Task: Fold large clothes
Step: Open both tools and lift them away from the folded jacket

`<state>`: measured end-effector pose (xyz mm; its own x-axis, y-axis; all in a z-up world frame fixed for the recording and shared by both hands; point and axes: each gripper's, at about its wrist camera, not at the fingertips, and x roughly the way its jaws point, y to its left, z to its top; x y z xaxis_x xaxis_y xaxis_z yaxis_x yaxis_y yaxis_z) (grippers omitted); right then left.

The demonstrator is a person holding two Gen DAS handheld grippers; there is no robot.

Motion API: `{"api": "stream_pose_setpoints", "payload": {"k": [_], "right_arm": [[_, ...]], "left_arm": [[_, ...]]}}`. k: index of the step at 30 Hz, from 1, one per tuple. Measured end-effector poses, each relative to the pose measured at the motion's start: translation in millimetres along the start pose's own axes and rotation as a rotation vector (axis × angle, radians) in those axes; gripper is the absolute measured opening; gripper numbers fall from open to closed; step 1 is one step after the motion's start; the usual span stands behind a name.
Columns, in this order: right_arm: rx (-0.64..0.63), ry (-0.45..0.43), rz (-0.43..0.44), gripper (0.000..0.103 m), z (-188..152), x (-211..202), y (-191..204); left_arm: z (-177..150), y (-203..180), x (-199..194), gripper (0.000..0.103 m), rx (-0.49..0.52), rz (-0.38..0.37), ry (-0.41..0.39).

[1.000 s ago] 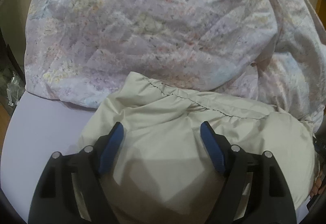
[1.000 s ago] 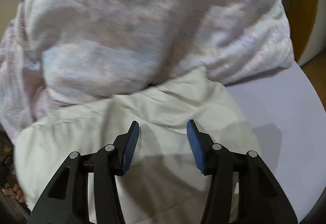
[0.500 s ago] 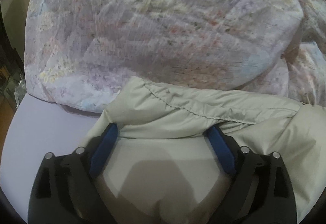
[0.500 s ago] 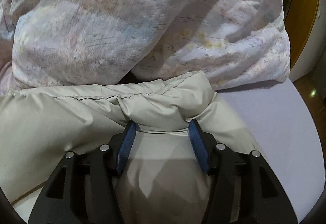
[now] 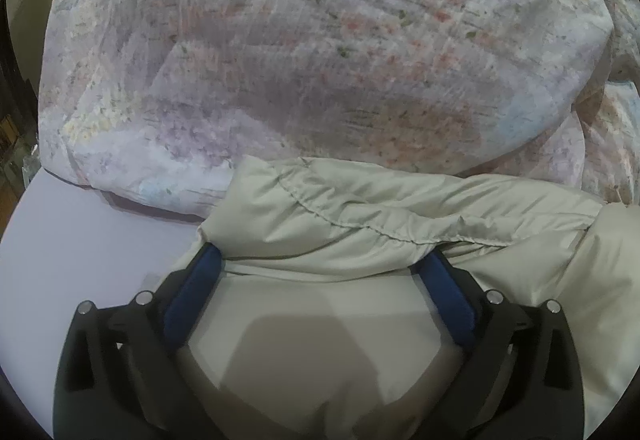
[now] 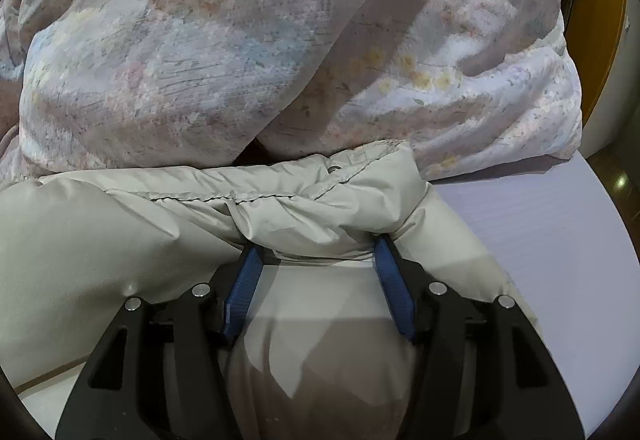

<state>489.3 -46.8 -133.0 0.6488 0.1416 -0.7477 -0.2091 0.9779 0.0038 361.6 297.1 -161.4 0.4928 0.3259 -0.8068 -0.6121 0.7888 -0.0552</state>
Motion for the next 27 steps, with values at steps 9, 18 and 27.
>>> {"api": "stream_pose_setpoints", "payload": {"k": [9, 18, 27], "right_arm": [[-0.002, 0.034, 0.006, 0.061, 10.5, 15.9, -14.3], [0.200, 0.139, 0.054, 0.076, 3.8, -68.9, -81.8], [0.758, 0.320, 0.213, 0.079, -78.1, -94.8, -187.2]], "left_arm": [[4.2, 6.4, 17.9, 0.100, 0.003, 0.016, 0.033], [-12.7, 34.4, -67.3, 0.099, 0.080, -0.032, 0.096], [-91.5, 98.9, -136.6, 0.098, -0.183, -0.103, 0.212]]}}
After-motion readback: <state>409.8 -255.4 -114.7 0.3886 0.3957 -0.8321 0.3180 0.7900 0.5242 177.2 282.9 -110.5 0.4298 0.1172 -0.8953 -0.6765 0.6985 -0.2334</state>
